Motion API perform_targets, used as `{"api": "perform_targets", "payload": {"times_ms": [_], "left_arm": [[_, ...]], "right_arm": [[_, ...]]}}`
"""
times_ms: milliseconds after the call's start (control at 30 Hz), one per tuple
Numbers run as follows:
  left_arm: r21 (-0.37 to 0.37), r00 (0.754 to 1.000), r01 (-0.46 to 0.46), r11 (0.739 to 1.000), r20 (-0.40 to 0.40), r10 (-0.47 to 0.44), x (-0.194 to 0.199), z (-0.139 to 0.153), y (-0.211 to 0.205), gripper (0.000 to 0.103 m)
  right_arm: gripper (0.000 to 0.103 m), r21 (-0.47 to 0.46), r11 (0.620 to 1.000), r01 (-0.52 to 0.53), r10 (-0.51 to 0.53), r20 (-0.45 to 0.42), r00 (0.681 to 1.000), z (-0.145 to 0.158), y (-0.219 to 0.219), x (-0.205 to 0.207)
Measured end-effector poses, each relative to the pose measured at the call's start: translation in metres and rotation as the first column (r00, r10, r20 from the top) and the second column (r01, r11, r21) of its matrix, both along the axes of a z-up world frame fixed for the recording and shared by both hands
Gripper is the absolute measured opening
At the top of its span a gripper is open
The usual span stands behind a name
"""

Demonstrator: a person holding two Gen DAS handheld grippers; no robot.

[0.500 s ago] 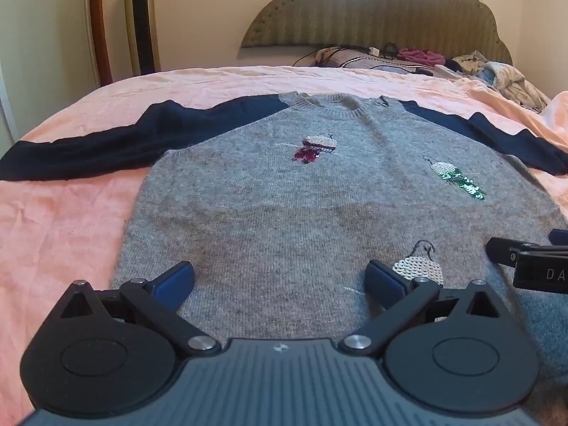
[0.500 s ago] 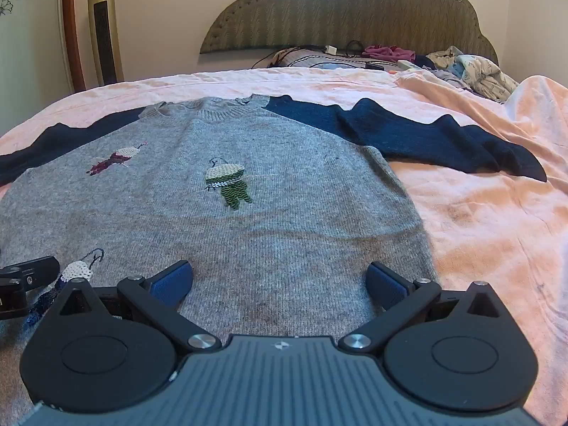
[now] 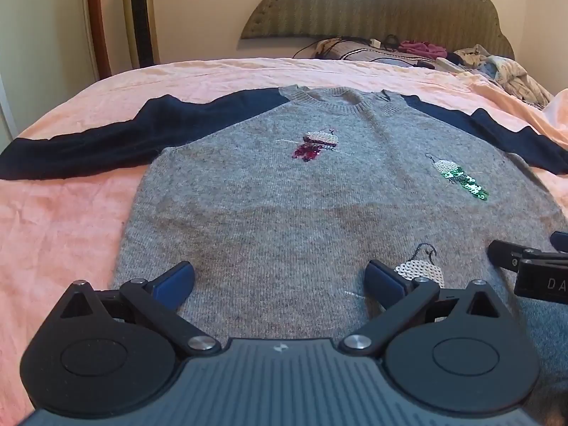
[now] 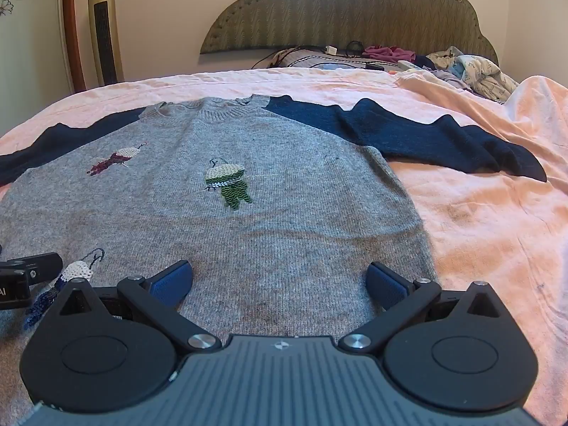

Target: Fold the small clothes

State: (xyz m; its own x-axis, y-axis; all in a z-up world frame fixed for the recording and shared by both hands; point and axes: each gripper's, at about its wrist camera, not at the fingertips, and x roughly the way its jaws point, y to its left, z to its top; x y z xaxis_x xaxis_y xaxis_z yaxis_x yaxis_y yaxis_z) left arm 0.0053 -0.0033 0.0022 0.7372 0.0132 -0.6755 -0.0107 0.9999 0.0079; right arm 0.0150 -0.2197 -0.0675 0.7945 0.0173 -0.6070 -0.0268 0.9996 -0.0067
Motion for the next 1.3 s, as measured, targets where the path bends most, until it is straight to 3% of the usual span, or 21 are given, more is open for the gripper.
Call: {"api": "perform_targets", "payload": {"times_ms": [1300], "left_arm": [[0.000,1.000,0.001,1.000,-0.002,-0.001,0.0017,0.0002,0.0006,0.103]], "right_arm": [[0.103,0.000,1.000,0.000,0.000,0.001,1.000,-0.0003,0.0001,-0.0008]]}}
